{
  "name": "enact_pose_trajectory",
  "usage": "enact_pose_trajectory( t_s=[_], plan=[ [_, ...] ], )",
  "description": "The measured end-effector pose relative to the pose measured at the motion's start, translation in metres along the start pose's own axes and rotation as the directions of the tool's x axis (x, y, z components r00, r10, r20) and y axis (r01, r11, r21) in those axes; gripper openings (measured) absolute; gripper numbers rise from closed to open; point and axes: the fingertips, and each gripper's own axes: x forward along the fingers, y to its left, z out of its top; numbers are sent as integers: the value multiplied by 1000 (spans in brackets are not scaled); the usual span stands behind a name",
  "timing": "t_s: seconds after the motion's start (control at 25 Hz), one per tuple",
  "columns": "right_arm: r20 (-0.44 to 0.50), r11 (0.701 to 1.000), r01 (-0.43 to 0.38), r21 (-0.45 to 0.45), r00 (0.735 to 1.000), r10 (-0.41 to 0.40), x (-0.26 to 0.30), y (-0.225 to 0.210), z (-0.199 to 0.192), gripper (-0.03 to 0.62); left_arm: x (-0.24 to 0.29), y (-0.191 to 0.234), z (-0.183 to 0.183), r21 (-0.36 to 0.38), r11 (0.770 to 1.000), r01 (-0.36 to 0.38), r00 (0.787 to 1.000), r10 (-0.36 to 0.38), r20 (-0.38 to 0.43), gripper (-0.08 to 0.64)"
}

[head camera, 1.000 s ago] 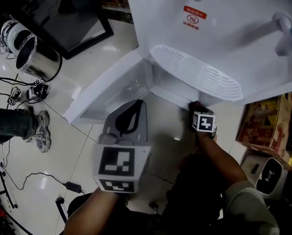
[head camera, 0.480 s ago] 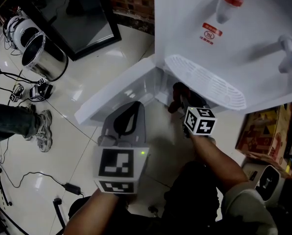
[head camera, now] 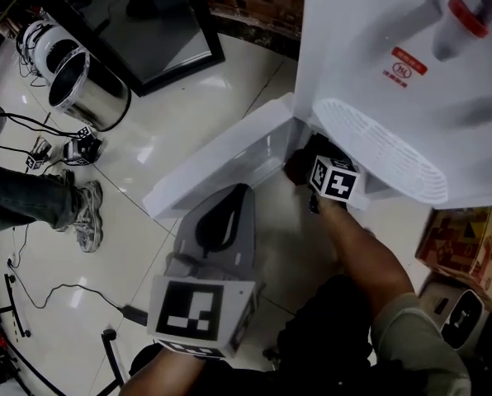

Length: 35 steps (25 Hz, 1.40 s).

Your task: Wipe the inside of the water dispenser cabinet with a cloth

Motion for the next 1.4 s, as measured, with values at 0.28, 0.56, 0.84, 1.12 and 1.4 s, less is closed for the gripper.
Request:
enact_pose_trajectory(
  t_s=[0.28, 0.56, 0.84, 1.12, 1.4],
  plan=[
    [-97, 997, 75, -36, 992, -78, 19, -22, -24, 98, 9, -6, -5, 52, 998, 30, 999, -29, -22, 0],
    [-143, 976, 216, -9, 966, -215, -7, -60, -42, 97, 9, -14, -5, 77, 996, 48, 999, -47, -18, 0],
    [-190, 932, 350, 90, 925, -329, -56, -107, -64, 91, -1, -26, 3, 94, 993, 66, 998, -67, 14, 2],
    [-252, 880, 453, 145, 877, -410, -83, -121, -75, 92, -14, -30, 9, 107, 992, 66, 997, -71, 39, 0],
    [-196, 887, 415, 203, 905, -378, -91, -116, -73, 92, -14, -28, 5, 119, 991, 68, 997, -72, 31, 1]
  ],
)
